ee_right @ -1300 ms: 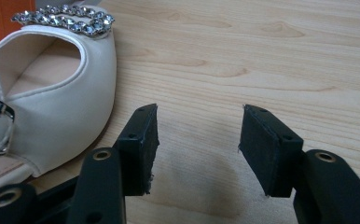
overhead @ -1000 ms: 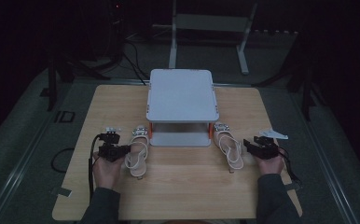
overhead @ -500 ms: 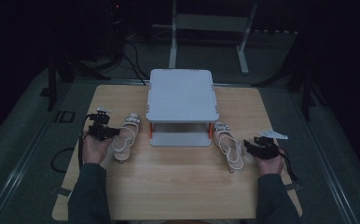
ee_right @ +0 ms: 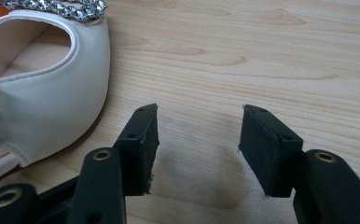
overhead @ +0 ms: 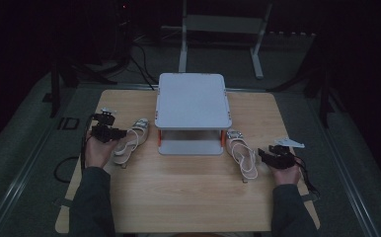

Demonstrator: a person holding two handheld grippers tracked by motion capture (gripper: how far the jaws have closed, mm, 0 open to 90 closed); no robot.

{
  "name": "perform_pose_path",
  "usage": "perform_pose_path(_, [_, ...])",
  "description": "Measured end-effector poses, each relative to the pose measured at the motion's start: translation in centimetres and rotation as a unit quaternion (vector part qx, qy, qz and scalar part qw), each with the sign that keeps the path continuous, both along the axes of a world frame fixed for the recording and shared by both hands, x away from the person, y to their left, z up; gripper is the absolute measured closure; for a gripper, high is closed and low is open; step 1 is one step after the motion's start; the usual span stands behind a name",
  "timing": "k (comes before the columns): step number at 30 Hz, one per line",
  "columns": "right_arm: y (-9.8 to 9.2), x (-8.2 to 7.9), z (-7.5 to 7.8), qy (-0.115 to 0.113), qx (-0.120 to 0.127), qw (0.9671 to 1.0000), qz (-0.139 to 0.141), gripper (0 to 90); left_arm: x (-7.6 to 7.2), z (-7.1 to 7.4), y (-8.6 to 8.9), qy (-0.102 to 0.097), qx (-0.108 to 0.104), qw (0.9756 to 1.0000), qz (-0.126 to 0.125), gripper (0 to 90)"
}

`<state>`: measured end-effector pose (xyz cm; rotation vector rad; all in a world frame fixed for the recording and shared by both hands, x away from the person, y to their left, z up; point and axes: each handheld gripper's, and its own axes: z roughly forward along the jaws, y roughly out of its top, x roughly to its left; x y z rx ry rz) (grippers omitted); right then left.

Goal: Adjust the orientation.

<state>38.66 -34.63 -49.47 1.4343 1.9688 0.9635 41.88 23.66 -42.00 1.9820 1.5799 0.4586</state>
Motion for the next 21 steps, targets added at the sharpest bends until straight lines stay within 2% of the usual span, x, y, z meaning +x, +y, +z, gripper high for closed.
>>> perform_pose_path(3, [0.0,0.0,0.0,0.001,0.0,1.0,0.0,46.4,-0.9,1.1,-0.5,-0.029,-0.01,0.9995,0.006,59.5])
perform_pose_path(5, [0.0,-0.1,0.0,0.0,0.0,1.0,0.001,46.4,-1.3,1.8,-0.9,-0.044,-0.008,0.999,0.008,57.8])
perform_pose_path(7, [-0.1,-0.1,0.0,0.0,0.001,1.0,0.001,46.5,-1.6,2.3,-1.3,-0.056,-0.009,0.9983,0.01,56.8])
perform_pose_path(9, [-0.1,0.0,0.0,0.001,0.001,1.0,0.001,46.4,-1.6,2.5,-1.7,-0.059,0.002,0.9982,0.014,54.8])
perform_pose_path(16, [-0.1,0.0,0.0,0.001,0.002,1.0,0.001,46.5,-1.5,1.6,-2.1,-0.053,0.009,0.9981,0.032,51.6])
perform_pose_path(18, [-0.1,0.0,-0.1,0.001,0.001,1.0,0.001,46.4,-1.4,1.1,-2.1,-0.044,0.017,0.9983,0.035,51.1])
perform_pose_path(20, [-0.1,-0.1,0.0,0.001,0.002,1.0,0.001,46.4,-1.4,0.3,-1.9,-0.028,0.036,0.9979,0.045,51.4])
perform_pose_path(21, [-0.1,-0.1,0.0,0.001,0.002,1.0,0.001,46.4,-1.5,0.1,-1.8,-0.024,0.037,0.998,0.045,51.4])
